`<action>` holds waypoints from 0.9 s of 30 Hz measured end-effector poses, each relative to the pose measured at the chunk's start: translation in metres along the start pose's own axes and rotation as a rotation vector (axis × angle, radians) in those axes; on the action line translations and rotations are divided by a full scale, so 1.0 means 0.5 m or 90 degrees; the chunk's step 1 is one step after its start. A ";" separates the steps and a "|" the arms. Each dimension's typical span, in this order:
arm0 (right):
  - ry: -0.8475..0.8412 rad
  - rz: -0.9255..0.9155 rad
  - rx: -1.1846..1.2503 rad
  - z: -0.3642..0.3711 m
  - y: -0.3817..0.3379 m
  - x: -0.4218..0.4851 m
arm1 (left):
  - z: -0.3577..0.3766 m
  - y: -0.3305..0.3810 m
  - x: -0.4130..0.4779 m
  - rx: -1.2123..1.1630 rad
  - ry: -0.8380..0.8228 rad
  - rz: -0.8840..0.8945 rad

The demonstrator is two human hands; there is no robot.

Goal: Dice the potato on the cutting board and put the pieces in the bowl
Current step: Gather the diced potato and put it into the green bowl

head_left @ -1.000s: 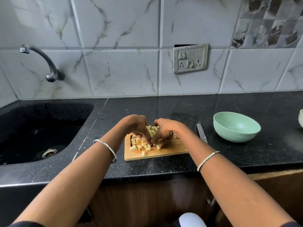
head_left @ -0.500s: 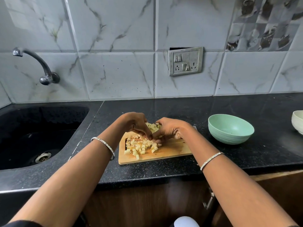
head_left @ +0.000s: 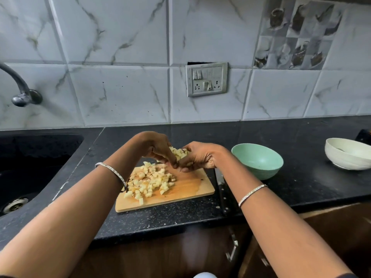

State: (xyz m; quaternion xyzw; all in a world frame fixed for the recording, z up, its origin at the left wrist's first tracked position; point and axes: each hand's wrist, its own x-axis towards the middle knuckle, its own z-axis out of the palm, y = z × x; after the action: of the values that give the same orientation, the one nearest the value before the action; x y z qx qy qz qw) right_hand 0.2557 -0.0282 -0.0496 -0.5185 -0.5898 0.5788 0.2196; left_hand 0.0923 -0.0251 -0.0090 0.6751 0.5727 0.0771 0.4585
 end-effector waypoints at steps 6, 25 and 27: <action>0.050 -0.028 0.011 -0.118 -0.027 -0.080 | 0.019 0.125 0.031 -0.066 -0.037 0.080; 0.243 0.197 -0.270 -0.301 0.085 -0.192 | 0.258 0.297 0.175 0.152 -0.013 0.182; 0.265 0.196 -0.286 -0.299 0.076 -0.194 | 0.253 0.301 0.170 0.140 0.002 0.191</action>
State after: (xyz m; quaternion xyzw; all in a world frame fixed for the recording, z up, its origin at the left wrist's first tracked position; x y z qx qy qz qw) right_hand 0.4331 -0.0521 -0.0160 -0.7436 -0.5602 0.3427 0.1257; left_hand 0.3059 -0.0091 -0.0101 0.7989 0.4712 0.0831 0.3644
